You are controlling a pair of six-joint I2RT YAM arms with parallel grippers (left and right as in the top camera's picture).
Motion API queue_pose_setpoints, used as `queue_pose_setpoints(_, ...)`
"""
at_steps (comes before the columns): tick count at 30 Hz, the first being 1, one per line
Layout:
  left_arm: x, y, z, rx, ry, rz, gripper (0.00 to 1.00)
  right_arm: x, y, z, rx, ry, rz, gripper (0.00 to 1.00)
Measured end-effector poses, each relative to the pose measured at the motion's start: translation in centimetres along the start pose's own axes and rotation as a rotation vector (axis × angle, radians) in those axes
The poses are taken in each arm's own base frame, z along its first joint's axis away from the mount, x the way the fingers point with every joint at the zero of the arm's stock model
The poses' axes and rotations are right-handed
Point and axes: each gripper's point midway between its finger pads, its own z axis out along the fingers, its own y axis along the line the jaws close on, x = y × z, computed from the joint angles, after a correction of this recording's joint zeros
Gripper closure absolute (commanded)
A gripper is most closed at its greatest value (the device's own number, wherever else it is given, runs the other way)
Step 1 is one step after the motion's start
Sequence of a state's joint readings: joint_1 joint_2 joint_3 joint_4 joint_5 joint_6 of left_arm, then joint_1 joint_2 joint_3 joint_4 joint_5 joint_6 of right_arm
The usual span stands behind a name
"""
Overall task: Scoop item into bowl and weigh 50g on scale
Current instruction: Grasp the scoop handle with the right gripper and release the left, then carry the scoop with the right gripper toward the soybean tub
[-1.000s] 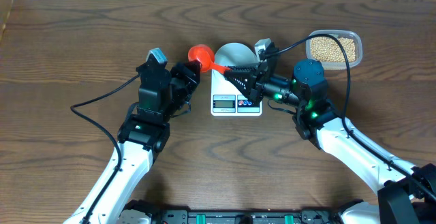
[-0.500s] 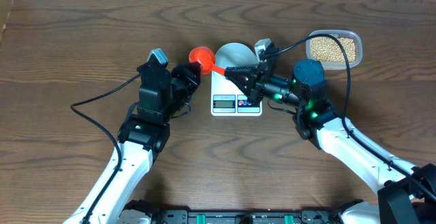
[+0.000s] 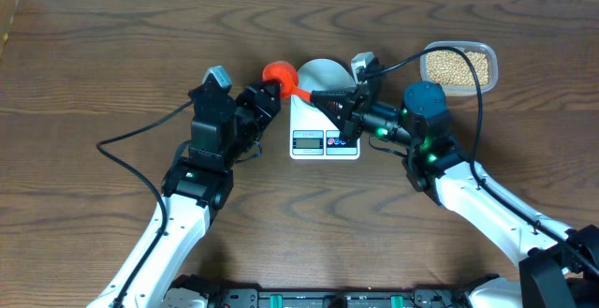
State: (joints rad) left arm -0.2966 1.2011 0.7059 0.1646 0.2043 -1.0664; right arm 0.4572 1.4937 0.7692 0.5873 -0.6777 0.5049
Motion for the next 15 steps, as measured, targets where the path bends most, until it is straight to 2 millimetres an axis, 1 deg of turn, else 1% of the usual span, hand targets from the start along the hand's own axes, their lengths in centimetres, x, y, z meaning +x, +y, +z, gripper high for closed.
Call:
queue_pose_setpoints(1, 0.0, 0.0, 0.0, 0.000, -0.001, 0.008, 0.33, -0.2, -0.3, -0.1, 0.009, -0.005, 0.004, 0.99)
queue_pose_setpoints(4, 0.0, 0.0, 0.0, 0.000, 0.000, 0.053, 0.31, -0.8, -1.4, -0.7, 0.039, -0.025, 0.019, 0.99)
queue_pose_setpoints(10, 0.0, 0.0, 0.0, 0.000, 0.000, 0.192, 0.26, -2.8, -4.7, -2.8, 0.125, -0.088, 0.081, 0.99)
queue_pose_setpoints(15, 0.0, 0.0, 0.0, -0.001, 0.000, 0.250, 0.26, -4.3, -7.3, -4.8, 0.196, -0.143, 0.105, 0.99)
